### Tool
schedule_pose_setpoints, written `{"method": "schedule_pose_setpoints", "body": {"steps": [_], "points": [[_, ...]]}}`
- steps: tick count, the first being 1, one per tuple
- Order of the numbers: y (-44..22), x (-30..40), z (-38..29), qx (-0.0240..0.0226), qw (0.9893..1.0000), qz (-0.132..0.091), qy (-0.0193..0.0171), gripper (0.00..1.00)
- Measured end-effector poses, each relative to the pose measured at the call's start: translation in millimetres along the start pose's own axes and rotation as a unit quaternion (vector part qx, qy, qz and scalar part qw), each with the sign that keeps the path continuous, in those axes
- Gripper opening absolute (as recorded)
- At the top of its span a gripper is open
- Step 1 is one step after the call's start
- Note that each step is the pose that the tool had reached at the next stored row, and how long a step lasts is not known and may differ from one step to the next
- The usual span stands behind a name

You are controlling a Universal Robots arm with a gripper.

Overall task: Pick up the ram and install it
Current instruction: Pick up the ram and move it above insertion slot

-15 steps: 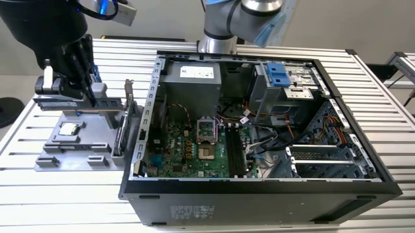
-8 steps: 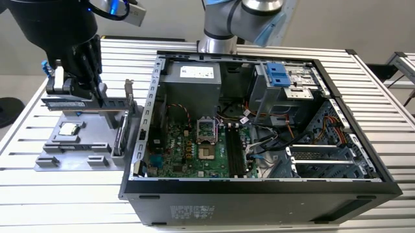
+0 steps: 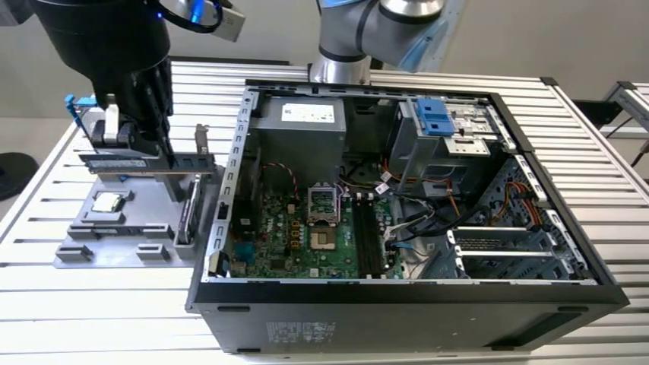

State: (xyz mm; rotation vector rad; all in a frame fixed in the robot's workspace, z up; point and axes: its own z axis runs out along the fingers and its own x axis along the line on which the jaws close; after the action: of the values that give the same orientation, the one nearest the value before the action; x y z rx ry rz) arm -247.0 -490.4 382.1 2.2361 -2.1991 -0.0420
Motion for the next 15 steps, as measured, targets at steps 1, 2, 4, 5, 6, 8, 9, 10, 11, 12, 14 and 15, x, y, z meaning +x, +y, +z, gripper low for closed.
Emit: {"method": "schedule_pose_setpoints", "body": {"steps": [1,2,4,5,6,8,9,10,11,12,14,15], "points": [[-1.8,0.0,-0.1,0.0,1.0,0.0,0.0,0.0],[-3.6,0.1,-0.1,0.0,1.0,0.0,0.0,0.0],[-7.5,0.1,-0.2,0.0,1.0,0.0,0.0,0.0],[-9.4,0.2,-0.2,0.0,1.0,0.0,0.0,0.0],[-11.3,0.2,-0.2,0.0,1.0,0.0,0.0,0.0],[-15.3,0.3,-0.4,0.0,1.0,0.0,0.0,0.0],[-17.4,0.3,-0.4,0.0,1.0,0.0,0.0,0.0],[-19.4,0.3,-0.4,0.0,1.0,0.0,0.0,0.0],[-21.5,0.4,-0.5,0.0,1.0,0.0,0.0,0.0],[-23.6,0.4,-0.5,0.0,1.0,0.0,0.0,0.0],[-28.2,0.5,-0.7,0.0,1.0,0.0,0.0,0.0],[-30.5,0.5,-0.7,0.0,1.0,0.0,0.0,0.0]]}}
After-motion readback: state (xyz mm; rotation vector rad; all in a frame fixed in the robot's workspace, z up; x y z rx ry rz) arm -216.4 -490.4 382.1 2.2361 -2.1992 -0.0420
